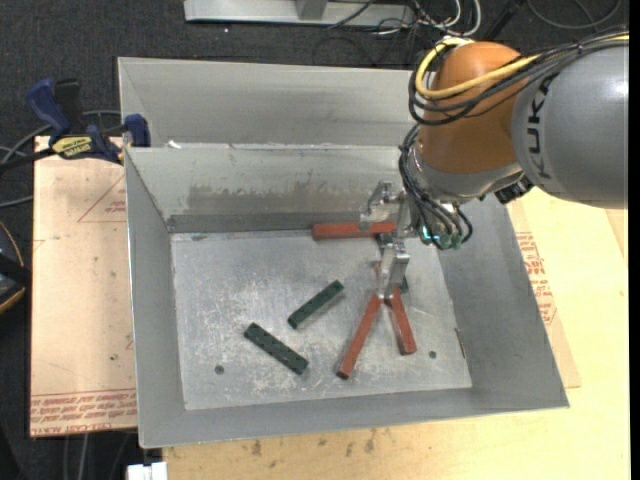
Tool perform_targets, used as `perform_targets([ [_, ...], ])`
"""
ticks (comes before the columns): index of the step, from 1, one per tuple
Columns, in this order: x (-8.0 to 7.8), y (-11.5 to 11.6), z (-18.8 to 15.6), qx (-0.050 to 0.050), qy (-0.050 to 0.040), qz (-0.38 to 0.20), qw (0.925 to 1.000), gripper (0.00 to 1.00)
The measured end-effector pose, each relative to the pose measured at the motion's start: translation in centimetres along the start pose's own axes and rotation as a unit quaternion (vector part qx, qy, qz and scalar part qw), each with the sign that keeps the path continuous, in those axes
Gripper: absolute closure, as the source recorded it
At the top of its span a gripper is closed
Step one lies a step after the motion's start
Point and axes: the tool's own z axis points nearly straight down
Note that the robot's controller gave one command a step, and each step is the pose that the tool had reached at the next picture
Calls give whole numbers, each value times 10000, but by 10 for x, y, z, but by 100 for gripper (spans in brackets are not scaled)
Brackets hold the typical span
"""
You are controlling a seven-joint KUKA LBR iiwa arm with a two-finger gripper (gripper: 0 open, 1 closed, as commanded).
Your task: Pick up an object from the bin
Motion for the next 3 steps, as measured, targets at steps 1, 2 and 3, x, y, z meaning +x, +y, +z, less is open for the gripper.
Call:
perform_targets([
  [1, -2, 0, -5, 0, -39, 0, 10000, 0],
  [2, 37, -7, 102, -5, -31, 34, 10000, 100],
  [3, 37, -7, 102, -5, -31, 34, 10000, 100],
])
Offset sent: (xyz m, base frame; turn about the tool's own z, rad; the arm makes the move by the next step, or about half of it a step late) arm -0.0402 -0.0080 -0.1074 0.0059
